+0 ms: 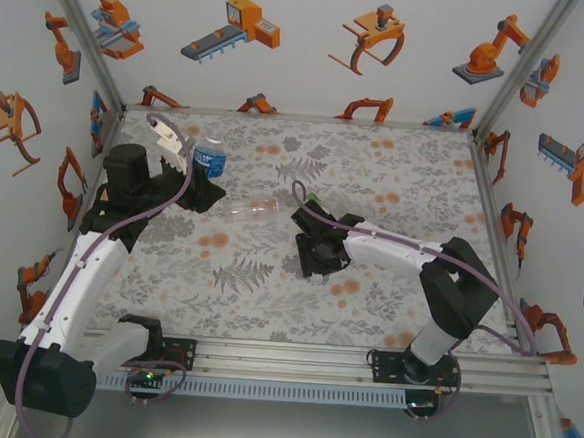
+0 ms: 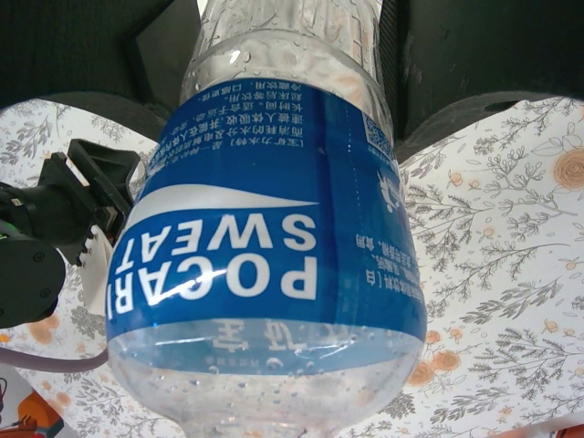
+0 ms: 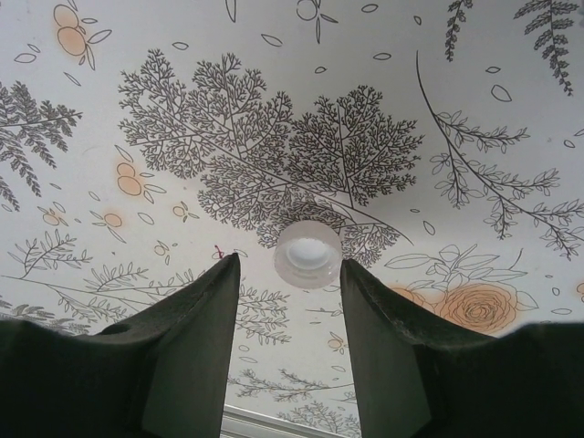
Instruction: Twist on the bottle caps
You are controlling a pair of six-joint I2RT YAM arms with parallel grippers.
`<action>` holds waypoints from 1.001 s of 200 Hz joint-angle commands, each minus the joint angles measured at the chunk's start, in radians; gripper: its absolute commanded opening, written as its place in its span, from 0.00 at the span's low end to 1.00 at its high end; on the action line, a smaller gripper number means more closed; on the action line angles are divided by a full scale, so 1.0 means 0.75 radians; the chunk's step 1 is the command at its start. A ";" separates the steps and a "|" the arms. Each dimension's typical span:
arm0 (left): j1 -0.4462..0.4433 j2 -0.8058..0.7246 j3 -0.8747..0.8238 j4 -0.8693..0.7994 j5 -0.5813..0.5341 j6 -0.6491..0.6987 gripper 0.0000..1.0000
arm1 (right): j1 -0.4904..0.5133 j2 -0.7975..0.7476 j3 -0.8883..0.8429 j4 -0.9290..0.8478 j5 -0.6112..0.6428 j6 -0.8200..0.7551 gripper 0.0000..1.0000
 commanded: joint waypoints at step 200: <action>0.008 0.005 0.003 -0.004 0.014 -0.009 0.03 | 0.001 -0.032 -0.018 0.014 0.001 0.046 0.45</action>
